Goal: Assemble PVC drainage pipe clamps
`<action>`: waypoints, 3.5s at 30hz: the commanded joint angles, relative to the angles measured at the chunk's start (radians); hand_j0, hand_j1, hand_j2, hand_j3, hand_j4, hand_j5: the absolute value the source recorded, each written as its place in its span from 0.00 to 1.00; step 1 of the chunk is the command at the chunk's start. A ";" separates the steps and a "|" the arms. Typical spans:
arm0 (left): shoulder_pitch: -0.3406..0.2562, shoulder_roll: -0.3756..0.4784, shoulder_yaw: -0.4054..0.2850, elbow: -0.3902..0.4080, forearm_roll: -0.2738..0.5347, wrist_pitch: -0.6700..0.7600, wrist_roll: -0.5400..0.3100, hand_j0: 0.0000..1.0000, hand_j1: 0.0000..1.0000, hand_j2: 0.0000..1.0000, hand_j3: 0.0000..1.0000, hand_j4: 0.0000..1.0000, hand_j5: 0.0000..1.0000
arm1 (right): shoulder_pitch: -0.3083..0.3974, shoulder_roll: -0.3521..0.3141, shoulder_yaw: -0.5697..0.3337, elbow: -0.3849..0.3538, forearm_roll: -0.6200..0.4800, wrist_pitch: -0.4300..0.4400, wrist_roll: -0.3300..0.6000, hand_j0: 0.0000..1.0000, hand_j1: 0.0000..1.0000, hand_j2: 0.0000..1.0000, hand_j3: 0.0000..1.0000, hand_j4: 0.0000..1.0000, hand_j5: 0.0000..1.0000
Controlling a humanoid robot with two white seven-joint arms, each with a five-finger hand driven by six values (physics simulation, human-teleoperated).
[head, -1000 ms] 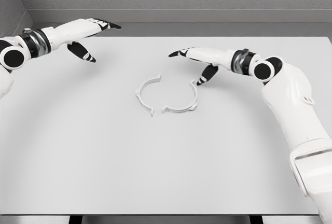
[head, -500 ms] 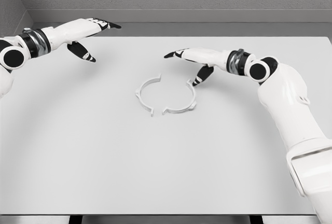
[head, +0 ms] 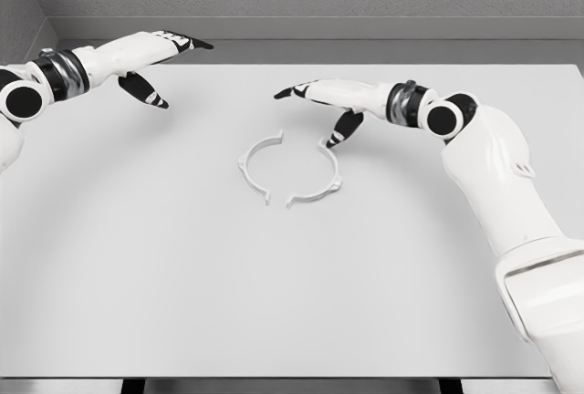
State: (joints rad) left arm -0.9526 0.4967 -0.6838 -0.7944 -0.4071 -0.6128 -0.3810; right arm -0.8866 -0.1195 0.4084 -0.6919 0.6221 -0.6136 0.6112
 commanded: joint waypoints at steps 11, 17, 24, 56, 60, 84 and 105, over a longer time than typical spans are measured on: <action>0.006 0.002 0.020 0.000 0.007 0.002 0.001 1.00 1.00 1.00 1.00 1.00 1.00 | 0.047 -0.198 0.001 -0.147 -0.222 0.003 0.000 1.00 1.00 1.00 1.00 1.00 1.00; 0.006 0.014 0.020 -0.002 0.008 0.002 0.001 1.00 1.00 1.00 1.00 1.00 1.00 | 0.247 -0.310 0.006 -0.376 -0.377 0.003 0.000 1.00 1.00 1.00 1.00 1.00 1.00; 0.006 0.014 0.020 -0.002 0.007 0.002 0.001 1.00 1.00 1.00 1.00 1.00 1.00 | 0.252 -0.287 0.053 -0.374 -0.374 0.003 0.000 1.00 1.00 1.00 1.00 1.00 1.00; 0.008 0.014 0.030 -0.002 0.007 0.002 0.001 1.00 1.00 1.00 1.00 1.00 1.00 | 0.207 -0.232 0.155 -0.340 -0.335 0.003 0.000 1.00 1.00 1.00 1.00 1.00 1.00; 0.008 0.014 0.030 -0.002 0.007 0.002 0.001 1.00 1.00 1.00 1.00 1.00 1.00 | 0.201 -0.232 0.155 -0.340 -0.334 0.003 0.000 1.00 1.00 1.00 1.00 1.00 1.00; 0.008 0.016 0.030 0.000 0.007 0.002 0.001 1.00 1.00 1.00 1.00 1.00 1.00 | 0.196 -0.221 0.145 -0.340 -0.335 0.003 0.000 1.00 1.00 1.00 1.00 1.00 1.00; 0.008 0.028 0.041 0.000 0.007 0.002 0.001 1.00 1.00 1.00 1.00 1.00 1.00 | 0.195 -0.215 0.156 -0.305 -0.334 0.003 0.000 1.00 1.00 1.00 1.00 1.00 1.00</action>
State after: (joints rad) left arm -0.9449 0.5228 -0.6458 -0.7943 -0.4067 -0.6128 -0.3811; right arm -0.6933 -0.3357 0.5634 -0.9969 0.2962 -0.6134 0.6112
